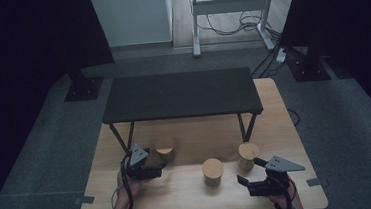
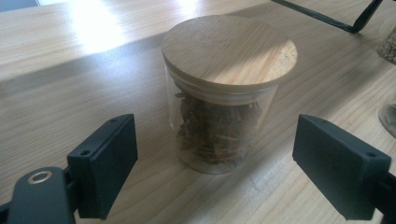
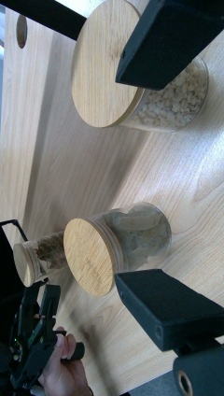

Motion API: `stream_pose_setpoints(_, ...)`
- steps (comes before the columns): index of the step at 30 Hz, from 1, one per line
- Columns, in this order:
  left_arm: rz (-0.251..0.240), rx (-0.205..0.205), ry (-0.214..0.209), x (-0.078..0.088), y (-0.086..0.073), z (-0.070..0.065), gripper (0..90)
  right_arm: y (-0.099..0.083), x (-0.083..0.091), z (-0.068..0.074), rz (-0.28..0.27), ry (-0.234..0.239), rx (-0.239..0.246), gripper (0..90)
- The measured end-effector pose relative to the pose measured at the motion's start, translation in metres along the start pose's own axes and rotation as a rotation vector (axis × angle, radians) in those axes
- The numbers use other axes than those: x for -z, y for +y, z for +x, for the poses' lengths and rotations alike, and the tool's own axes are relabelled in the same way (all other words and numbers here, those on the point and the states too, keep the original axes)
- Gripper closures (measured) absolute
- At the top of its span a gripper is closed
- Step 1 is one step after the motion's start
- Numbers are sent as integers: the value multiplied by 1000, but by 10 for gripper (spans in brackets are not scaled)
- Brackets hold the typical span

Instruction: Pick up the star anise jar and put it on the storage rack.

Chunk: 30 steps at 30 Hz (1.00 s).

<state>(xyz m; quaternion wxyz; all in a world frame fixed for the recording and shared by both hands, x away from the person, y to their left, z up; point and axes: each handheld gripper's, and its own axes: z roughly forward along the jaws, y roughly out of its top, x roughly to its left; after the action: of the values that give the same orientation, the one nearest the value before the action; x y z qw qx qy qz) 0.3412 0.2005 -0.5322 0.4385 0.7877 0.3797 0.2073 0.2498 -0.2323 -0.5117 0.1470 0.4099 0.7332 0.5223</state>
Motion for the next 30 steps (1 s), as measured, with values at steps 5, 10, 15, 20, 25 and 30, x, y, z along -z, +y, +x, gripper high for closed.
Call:
stream_pose_setpoints(5,11,-8,-5,-8,2,0,137,0,0,1,2,1,2,46)
stream_pose_setpoints(10,11,-12,-9,-15,7,-1,138,1,1,1,-5,2,-4,46)
stream_pose_setpoints(15,14,-14,-11,-25,12,-1,141,1,1,1,-2,3,-3,45)
stream_pose_setpoints(20,15,-4,-17,-30,12,0,189,1,0,2,-3,4,-1,45)
stream_pose_setpoints(25,13,-4,-29,-33,11,-1,253,1,0,2,-1,3,1,45)
stream_pose_setpoints(30,7,-3,-28,-33,10,-1,255,0,-1,4,3,6,4,45)
